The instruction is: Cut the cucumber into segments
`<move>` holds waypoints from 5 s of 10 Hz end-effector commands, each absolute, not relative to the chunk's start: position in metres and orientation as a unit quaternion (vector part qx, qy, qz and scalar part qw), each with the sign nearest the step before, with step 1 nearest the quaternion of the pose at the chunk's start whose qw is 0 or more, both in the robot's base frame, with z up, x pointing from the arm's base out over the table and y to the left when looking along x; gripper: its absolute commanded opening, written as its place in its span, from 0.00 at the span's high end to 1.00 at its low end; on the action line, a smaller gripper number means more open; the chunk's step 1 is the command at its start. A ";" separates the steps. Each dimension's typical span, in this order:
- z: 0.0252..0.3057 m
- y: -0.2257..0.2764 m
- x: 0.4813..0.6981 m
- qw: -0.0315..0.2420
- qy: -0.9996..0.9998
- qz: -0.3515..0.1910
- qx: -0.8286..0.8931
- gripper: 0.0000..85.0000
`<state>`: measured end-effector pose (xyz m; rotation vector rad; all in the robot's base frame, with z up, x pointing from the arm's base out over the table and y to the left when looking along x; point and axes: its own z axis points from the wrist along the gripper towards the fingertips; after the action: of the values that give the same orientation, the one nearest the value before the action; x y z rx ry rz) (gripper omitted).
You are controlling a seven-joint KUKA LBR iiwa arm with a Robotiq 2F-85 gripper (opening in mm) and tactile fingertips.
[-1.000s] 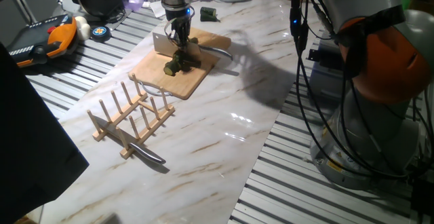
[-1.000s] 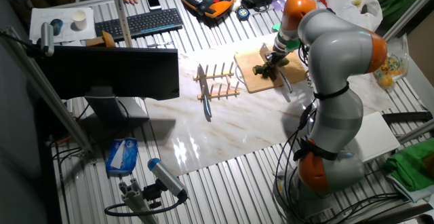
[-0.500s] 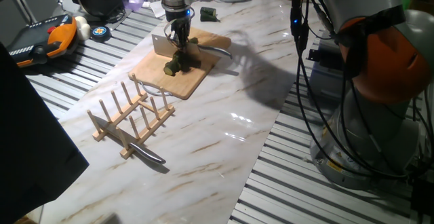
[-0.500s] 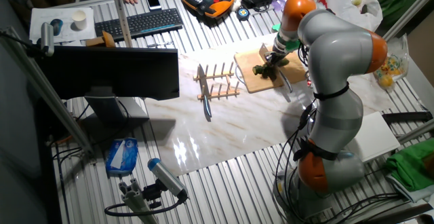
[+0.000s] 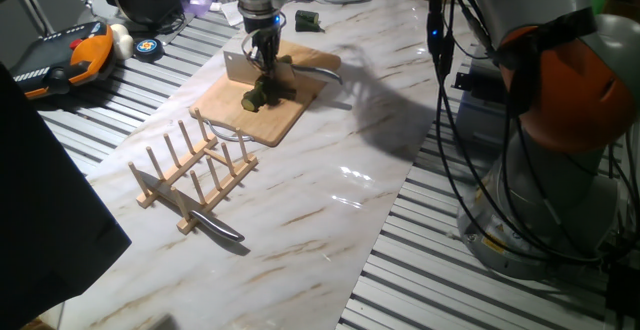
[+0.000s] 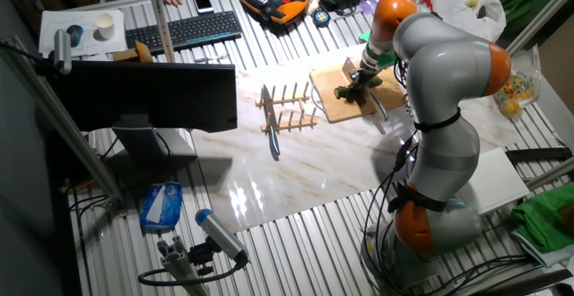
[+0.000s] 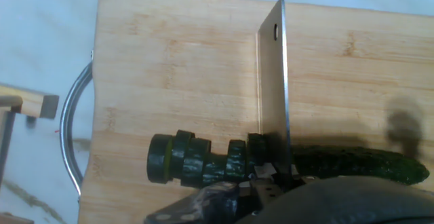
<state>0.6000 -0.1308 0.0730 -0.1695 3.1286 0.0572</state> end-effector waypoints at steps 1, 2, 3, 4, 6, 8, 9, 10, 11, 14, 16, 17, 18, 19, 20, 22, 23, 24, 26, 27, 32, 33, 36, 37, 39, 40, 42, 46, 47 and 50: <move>0.075 -0.131 0.599 0.003 0.998 0.019 -0.054 0.99; 0.079 -0.130 0.598 0.001 0.998 0.019 -0.052 0.99; 0.081 -0.129 0.597 0.001 0.998 0.019 -0.052 0.99; 0.084 -0.128 0.596 -0.001 0.999 0.019 -0.051 0.99; 0.090 -0.127 0.595 -0.004 0.999 0.019 -0.049 0.99; 0.089 -0.126 0.596 -0.005 0.999 0.022 -0.048 0.99; 0.085 -0.122 0.596 -0.006 0.999 0.026 -0.046 0.99; 0.081 -0.119 0.595 -0.006 0.999 0.028 -0.045 0.99; 0.081 -0.118 0.595 -0.008 0.999 0.028 -0.045 0.99; 0.086 -0.106 0.596 -0.013 0.999 0.025 -0.041 0.99; 0.087 -0.095 0.594 -0.013 0.999 0.023 -0.037 0.99; 0.087 -0.090 0.593 -0.013 0.999 0.024 -0.034 0.99; 0.086 -0.088 0.592 -0.012 0.999 0.023 -0.034 0.99; 0.088 -0.089 0.592 -0.012 0.999 0.023 -0.034 0.99; 0.092 -0.092 0.592 -0.014 0.999 0.023 -0.037 0.99; 0.108 -0.098 0.593 -0.026 0.999 0.022 -0.038 0.99; 0.113 -0.099 0.591 -0.027 0.999 0.017 -0.038 0.99; 0.115 -0.103 0.589 -0.024 0.999 0.013 -0.039 0.99; 0.121 -0.118 0.586 -0.021 0.999 0.001 -0.046 0.99; 0.121 -0.124 0.585 -0.018 0.999 -0.003 -0.049 0.99; 0.112 -0.148 0.579 -0.010 0.999 -0.006 -0.051 0.99; 0.113 -0.151 0.577 -0.009 0.999 -0.010 -0.050 0.99; 0.112 -0.153 0.578 -0.023 0.998 -0.019 -0.058 0.99; 0.112 -0.152 0.581 -0.027 0.997 -0.027 -0.071 0.99; 0.109 -0.153 0.586 -0.036 0.995 -0.024 -0.094 0.99; 0.108 -0.155 0.587 -0.036 0.995 -0.023 -0.093 0.99; 0.106 -0.158 0.587 -0.029 0.996 -0.022 -0.085 0.99; 0.105 -0.160 0.586 -0.025 0.996 -0.022 -0.085 0.99; 0.104 -0.159 0.588 -0.026 0.996 -0.021 -0.085 0.99; 0.097 -0.161 0.595 -0.027 0.996 -0.016 -0.086 0.99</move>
<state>0.5952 -0.1615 0.0973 -0.2759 3.1824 -0.0505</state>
